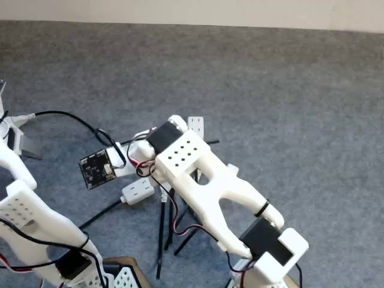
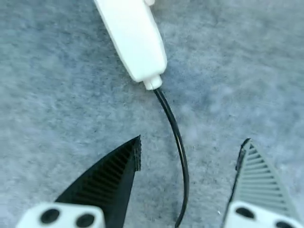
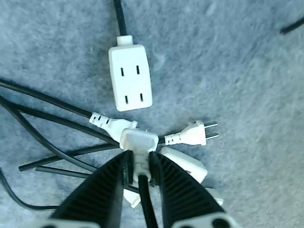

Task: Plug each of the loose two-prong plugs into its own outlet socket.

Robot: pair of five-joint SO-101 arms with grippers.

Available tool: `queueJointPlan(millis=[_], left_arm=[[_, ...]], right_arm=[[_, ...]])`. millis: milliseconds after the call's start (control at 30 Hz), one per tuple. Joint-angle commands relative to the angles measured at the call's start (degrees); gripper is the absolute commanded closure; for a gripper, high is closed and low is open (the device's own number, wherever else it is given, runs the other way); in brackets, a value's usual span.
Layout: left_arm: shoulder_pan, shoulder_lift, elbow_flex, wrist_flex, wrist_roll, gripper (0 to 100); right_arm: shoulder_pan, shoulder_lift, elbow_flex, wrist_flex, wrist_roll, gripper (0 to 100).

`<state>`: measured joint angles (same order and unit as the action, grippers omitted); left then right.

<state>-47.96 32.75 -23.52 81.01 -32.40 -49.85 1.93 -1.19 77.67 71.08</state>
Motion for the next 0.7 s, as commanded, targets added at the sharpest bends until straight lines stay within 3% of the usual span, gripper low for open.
queueJointPlan(millis=[0,667], left_arm=[[-0.5,1.4,-4.3,0.4,-0.4,67],[-0.4,5.5,-8.1,0.2,-0.4,67]], right_arm=[[0.4,0.4,-4.4,-0.4,0.9,99.3],[-4.4,4.6,-4.6,-4.5,-2.3,99.3]])
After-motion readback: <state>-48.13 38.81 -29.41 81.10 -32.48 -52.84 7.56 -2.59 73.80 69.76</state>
